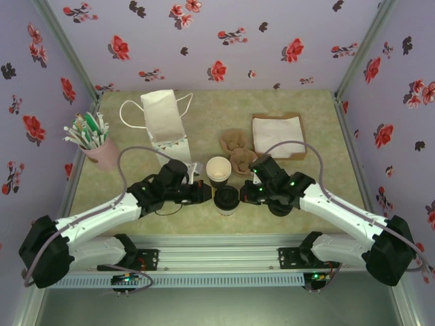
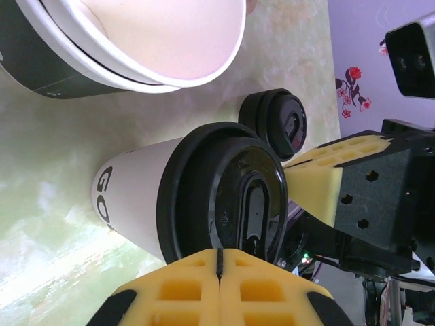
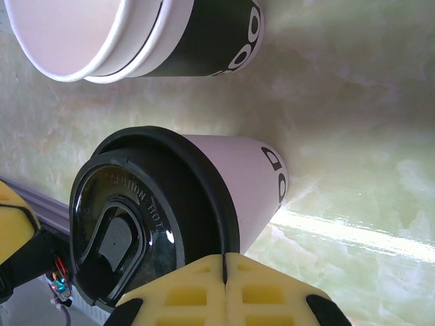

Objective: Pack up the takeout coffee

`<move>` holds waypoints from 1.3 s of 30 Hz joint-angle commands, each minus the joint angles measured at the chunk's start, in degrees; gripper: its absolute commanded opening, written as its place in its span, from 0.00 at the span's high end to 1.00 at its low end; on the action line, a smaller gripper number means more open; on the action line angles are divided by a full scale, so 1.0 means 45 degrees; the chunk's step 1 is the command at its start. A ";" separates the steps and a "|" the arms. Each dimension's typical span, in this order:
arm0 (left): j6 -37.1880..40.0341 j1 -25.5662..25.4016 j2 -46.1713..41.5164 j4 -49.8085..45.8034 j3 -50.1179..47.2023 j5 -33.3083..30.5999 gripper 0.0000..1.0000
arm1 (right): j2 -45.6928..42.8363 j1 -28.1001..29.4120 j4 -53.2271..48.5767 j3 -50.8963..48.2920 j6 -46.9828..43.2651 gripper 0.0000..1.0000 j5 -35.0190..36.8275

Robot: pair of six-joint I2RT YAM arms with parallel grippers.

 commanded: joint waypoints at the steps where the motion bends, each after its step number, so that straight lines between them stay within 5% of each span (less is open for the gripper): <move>1: 0.0036 0.0100 0.0161 0.0297 -0.0259 0.0104 0.97 | 0.0152 0.0147 0.0167 -0.0095 0.0170 1.00 -0.0040; 39: -0.0334 -0.0204 -0.0098 0.0446 -0.0769 -0.0109 0.96 | -0.0058 0.0563 -0.0250 0.0061 0.0320 0.99 0.0414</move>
